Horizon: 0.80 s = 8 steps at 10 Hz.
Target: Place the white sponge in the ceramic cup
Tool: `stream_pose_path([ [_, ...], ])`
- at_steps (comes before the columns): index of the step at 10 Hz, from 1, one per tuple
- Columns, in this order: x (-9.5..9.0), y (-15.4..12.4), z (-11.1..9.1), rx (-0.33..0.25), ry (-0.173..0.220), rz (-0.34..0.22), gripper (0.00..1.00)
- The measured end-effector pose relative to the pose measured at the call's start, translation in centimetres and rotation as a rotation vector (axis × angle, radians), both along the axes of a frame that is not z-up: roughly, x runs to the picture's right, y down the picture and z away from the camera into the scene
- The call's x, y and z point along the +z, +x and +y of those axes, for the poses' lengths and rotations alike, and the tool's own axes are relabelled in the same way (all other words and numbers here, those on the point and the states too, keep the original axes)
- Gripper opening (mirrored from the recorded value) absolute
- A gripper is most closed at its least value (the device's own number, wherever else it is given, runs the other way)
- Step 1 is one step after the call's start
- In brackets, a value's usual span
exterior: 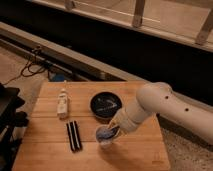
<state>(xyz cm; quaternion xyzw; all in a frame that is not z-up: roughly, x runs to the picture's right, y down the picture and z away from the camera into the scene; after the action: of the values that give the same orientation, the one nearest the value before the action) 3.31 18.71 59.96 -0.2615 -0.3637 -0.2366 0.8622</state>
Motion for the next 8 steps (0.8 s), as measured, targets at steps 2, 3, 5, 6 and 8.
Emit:
stream_pose_path([
  [2, 0.5, -0.6, 0.6, -0.009, -0.022, -0.012, 0.12],
  [3, 0.8, -0.6, 0.8, -0.01, -0.027, -0.011, 0.12],
  [5, 1.5, -0.6, 0.7, -0.012, -0.034, -0.006, 0.12],
  [6, 1.9, -0.7, 0.6, -0.015, -0.037, -0.006, 0.13],
  [8, 2.6, -0.6, 0.9, -0.019, -0.053, 0.0, 0.29],
])
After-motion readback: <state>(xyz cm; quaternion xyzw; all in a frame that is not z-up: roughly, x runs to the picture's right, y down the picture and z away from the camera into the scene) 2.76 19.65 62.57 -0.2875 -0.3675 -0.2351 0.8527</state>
